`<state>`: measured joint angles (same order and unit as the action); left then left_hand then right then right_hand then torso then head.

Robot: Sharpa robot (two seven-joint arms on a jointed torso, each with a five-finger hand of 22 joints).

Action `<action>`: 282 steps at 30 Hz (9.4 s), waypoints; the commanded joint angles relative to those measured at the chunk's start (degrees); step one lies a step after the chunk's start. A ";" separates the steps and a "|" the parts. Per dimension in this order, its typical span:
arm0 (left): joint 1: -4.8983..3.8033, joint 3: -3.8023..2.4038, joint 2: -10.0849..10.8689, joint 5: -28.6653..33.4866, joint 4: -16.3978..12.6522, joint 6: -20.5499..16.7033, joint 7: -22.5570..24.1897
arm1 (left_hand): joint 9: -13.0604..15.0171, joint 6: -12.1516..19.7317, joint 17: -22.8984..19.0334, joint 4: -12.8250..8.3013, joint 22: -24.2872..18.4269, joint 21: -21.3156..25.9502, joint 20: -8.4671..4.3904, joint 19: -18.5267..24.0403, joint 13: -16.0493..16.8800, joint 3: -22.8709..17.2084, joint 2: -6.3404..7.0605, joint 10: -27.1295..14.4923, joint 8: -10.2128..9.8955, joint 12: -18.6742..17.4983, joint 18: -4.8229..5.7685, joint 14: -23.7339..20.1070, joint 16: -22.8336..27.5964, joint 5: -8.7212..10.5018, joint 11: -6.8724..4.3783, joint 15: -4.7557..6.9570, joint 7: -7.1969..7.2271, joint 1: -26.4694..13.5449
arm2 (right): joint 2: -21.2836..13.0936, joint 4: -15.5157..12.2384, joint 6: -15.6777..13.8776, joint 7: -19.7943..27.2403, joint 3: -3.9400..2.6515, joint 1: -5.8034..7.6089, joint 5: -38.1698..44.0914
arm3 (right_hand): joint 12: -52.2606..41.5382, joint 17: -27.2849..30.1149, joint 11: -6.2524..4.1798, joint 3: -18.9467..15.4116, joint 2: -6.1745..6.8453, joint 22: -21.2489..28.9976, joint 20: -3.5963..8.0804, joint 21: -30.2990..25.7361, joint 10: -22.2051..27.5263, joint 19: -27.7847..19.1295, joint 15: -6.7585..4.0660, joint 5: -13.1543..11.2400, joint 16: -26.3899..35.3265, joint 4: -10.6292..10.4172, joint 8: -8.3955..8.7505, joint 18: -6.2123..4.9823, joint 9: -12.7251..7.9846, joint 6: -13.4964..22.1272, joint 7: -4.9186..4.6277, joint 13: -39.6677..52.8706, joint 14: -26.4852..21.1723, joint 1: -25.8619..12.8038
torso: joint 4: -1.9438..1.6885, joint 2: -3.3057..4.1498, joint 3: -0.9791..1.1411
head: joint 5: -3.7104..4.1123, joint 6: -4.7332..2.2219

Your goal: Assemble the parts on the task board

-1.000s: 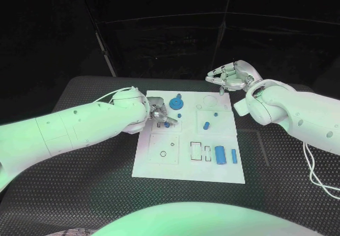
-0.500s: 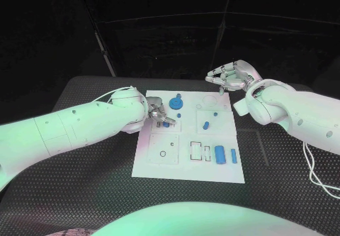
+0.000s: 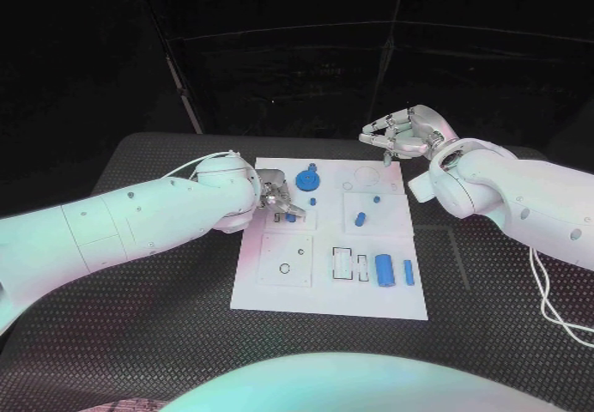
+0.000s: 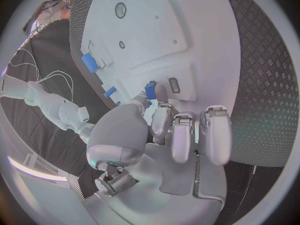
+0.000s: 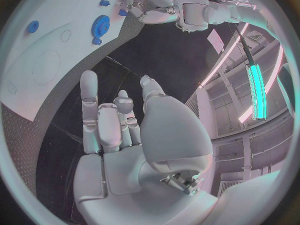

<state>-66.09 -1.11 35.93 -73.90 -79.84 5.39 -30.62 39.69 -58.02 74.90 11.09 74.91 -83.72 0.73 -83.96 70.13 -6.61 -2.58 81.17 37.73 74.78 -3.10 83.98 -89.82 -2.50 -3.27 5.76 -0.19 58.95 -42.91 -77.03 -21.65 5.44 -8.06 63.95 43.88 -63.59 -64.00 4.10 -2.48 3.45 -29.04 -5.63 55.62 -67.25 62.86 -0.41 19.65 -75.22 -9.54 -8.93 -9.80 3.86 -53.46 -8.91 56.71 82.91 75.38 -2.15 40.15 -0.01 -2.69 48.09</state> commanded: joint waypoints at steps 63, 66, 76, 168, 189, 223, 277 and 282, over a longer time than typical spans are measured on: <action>-0.12 -0.07 -0.88 -0.10 0.76 1.15 -0.39 | 0.08 -0.27 15.10 -0.46 8.35 -0.04 -0.14 -2.01 0.59 -9.06 4.94 0.22 0.50 0.33 1.17 6.02 -0.18 -2.64 -0.05 0.18 -0.01 -6.76 | 0.30 0.18 0.43 0.34 -0.04 0.10 0.05 | -0.13 0.05 -0.07 -0.09 -0.05 0.11 -0.20 -0.42 0.35 0.18 0.11 0.30 0.23 -0.50 -0.27 -0.50 0.09 0.58 0.00 -0.17 -0.19 -0.67 | -0.04 0.01 -0.01 | 0.03 0.55; -0.12 -0.07 -0.85 -0.10 0.72 1.18 -0.41 | 0.11 -0.27 15.10 -0.19 8.44 -0.11 -0.16 -2.07 0.65 -8.72 4.87 0.25 0.56 0.39 1.19 6.02 -0.18 -2.64 -0.07 0.21 0.01 -6.99 | 0.31 0.19 0.43 0.36 -0.04 0.10 0.05 | -0.13 0.05 -0.07 -0.09 -0.05 0.11 -0.20 -0.42 0.35 0.18 0.11 0.30 0.23 -0.50 -0.27 -0.50 0.09 0.58 0.00 -0.17 -0.19 -0.67 | -0.03 -0.02 -0.03 | 0.04 0.57; -0.12 -0.07 -0.99 -0.10 0.52 1.11 -0.47 | 0.24 -0.32 15.10 0.44 8.65 -0.28 -0.23 -2.20 0.88 -7.78 4.72 0.39 0.76 0.62 1.25 6.02 -0.18 -2.65 -0.15 0.29 0.09 -7.47 | 0.40 0.26 0.46 0.39 -0.04 0.10 0.05 | -0.15 0.03 -0.06 -0.12 -0.06 0.12 -0.20 -0.43 0.34 0.18 0.11 0.30 0.22 -0.55 -0.28 -0.50 0.09 0.58 0.00 -0.16 -0.18 -0.71 | -0.02 0.00 0.00 | 0.01 0.53; -6.68 -2.58 -8.30 2.03 21.79 15.31 1.70 | -11.82 2.34 15.10 5.07 3.55 6.17 2.61 1.05 -10.25 10.80 1.85 -6.18 -14.76 -6.62 -0.33 6.02 -0.18 -0.48 3.58 -2.72 -4.26 1.94 | 1.68 2.36 0.33 0.92 -0.03 0.05 0.05 | -0.77 -0.59 -0.11 -0.28 -0.35 -0.39 -0.17 -0.18 -0.04 0.62 0.07 0.82 -0.11 -0.79 -0.46 -0.42 0.10 0.66 0.03 0.20 0.07 -0.58 | 0.17 0.17 -0.13 | -0.33 -1.36; -6.13 -2.17 -8.90 2.78 22.52 15.60 1.86 | -12.28 1.34 15.10 4.44 3.72 6.16 2.49 1.00 -10.33 11.28 0.32 -6.13 -15.17 -6.53 -0.30 6.02 -0.18 -0.51 3.42 -2.61 -4.07 4.46 | 1.76 2.48 0.40 0.85 -0.03 0.04 0.05 | -0.78 -0.57 -0.13 -0.27 -0.39 -0.42 -0.16 -0.16 -0.04 0.67 0.05 0.95 -0.11 -0.79 -0.49 -0.42 0.10 0.66 0.04 0.15 0.09 -0.51 | 0.16 0.18 -0.10 | -0.19 -1.03; -6.11 -2.17 -8.70 6.28 22.30 15.49 2.71 | -12.61 -0.08 15.10 -2.63 3.94 6.48 2.11 1.07 -10.81 6.87 -5.43 -5.98 -15.44 -6.68 -0.33 6.02 -0.18 -0.51 2.66 -2.12 -3.19 15.84 | 1.84 2.75 0.59 0.79 -0.03 0.05 0.05 | -0.85 -0.61 -0.14 -0.28 -0.45 -0.40 -0.14 -0.17 -0.08 0.73 0.04 1.13 -0.13 -0.82 -0.54 -0.42 0.10 0.65 0.06 0.14 0.13 -0.43 | 0.13 0.19 -0.14 | -0.14 -0.49; 0.07 -2.18 5.77 2.27 -3.41 -2.21 1.08 | -7.20 1.80 15.10 -12.68 5.06 6.62 1.62 0.46 -11.55 -23.04 1.03 -4.94 -9.82 -7.18 -0.20 6.02 -0.18 -0.46 2.23 -1.72 -2.86 9.97 | 1.84 3.66 0.61 0.68 -0.02 0.05 0.05 | -0.87 -0.54 -0.14 -0.31 -0.55 -0.38 -0.13 -0.19 -0.07 0.76 0.03 1.26 -0.08 -0.92 -0.59 -0.42 0.11 0.64 0.07 0.10 0.13 -0.47 | -0.15 -0.05 0.01 | -0.87 0.23; 0.43 -2.17 5.50 1.64 -3.48 -0.41 0.80 | -7.13 1.86 15.10 -12.77 5.05 6.66 1.61 0.47 -11.63 -23.44 1.15 -4.97 -9.73 -7.25 -0.21 6.02 -0.18 -0.46 2.22 -1.70 -2.86 9.81 | 1.80 3.66 0.63 0.66 -0.02 0.05 0.05 | -0.87 -0.54 -0.14 -0.31 -0.55 -0.38 -0.13 -0.19 -0.07 0.76 0.03 1.26 -0.08 -0.92 -0.59 -0.42 0.11 0.64 0.07 0.10 0.13 -0.47 | -0.19 -0.04 0.02 | -0.84 0.30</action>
<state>-65.63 -3.25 41.49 -70.65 -83.19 4.14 -29.28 32.58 -56.50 74.90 5.12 74.91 -76.88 2.35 -83.16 58.53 -22.90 -1.16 75.77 27.77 67.41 -2.64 83.95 -89.82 -2.89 -1.11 3.69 -3.17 68.92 -41.11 -73.28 -21.33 5.68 -8.05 63.89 43.88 -64.27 -64.51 4.09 -2.71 3.44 -29.38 -5.64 55.41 -67.25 63.29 -0.41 20.64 -75.22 -10.10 -9.31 -9.80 3.89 -53.07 -8.93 56.82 82.91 74.94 -2.33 40.10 -0.01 -3.55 48.36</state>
